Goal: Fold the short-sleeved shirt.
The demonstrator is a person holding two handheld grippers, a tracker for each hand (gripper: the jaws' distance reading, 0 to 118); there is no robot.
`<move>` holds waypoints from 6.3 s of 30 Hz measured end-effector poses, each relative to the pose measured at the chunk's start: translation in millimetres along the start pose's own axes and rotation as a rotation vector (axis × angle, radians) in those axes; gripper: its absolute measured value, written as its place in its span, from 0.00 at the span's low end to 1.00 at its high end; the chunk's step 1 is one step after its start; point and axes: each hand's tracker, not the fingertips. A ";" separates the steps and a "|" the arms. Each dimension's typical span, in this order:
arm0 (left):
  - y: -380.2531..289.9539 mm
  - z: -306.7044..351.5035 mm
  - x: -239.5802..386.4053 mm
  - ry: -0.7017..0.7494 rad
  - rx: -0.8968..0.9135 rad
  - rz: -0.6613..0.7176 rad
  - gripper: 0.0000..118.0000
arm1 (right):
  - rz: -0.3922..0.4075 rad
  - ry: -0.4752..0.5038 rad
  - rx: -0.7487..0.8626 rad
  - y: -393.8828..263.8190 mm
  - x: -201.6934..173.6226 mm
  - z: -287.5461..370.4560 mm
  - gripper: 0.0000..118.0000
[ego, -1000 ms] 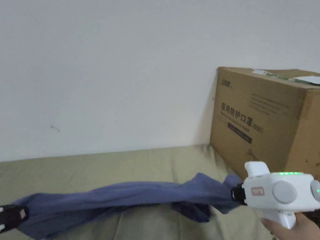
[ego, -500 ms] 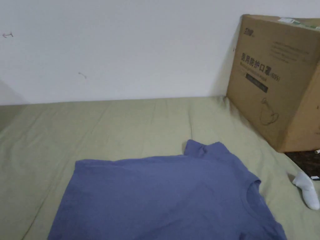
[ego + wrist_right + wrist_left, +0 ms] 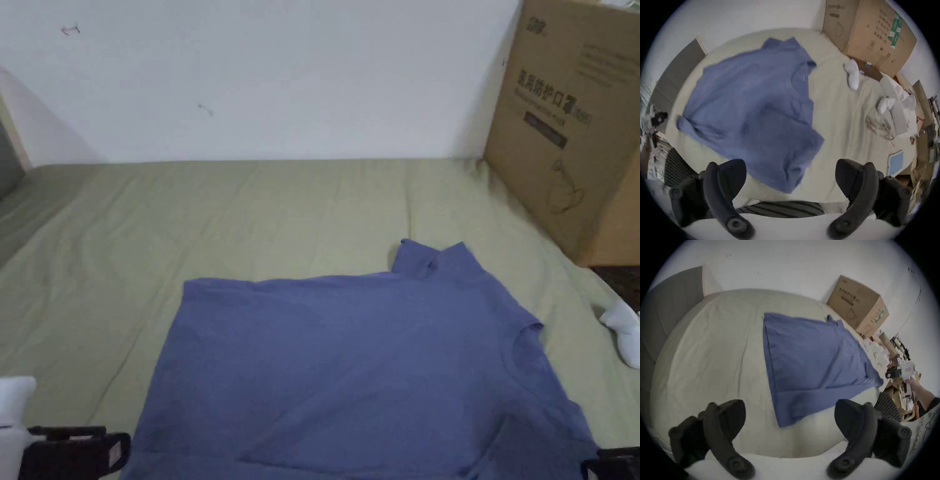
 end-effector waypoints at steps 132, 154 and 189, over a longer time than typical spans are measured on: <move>37.3 -215.3 3.6 0.331 -0.290 0.136 0.93 | -0.048 0.192 0.411 64.1 -72.6 8.8 0.00; 60.6 -133.0 40.3 0.259 -0.094 0.023 0.04 | -0.211 -0.135 -0.124 137.5 44.6 -189.5 0.69; -17.2 -5.6 31.1 0.231 -0.099 0.247 0.96 | -0.149 -0.142 -0.020 6.8 -4.9 -12.6 0.98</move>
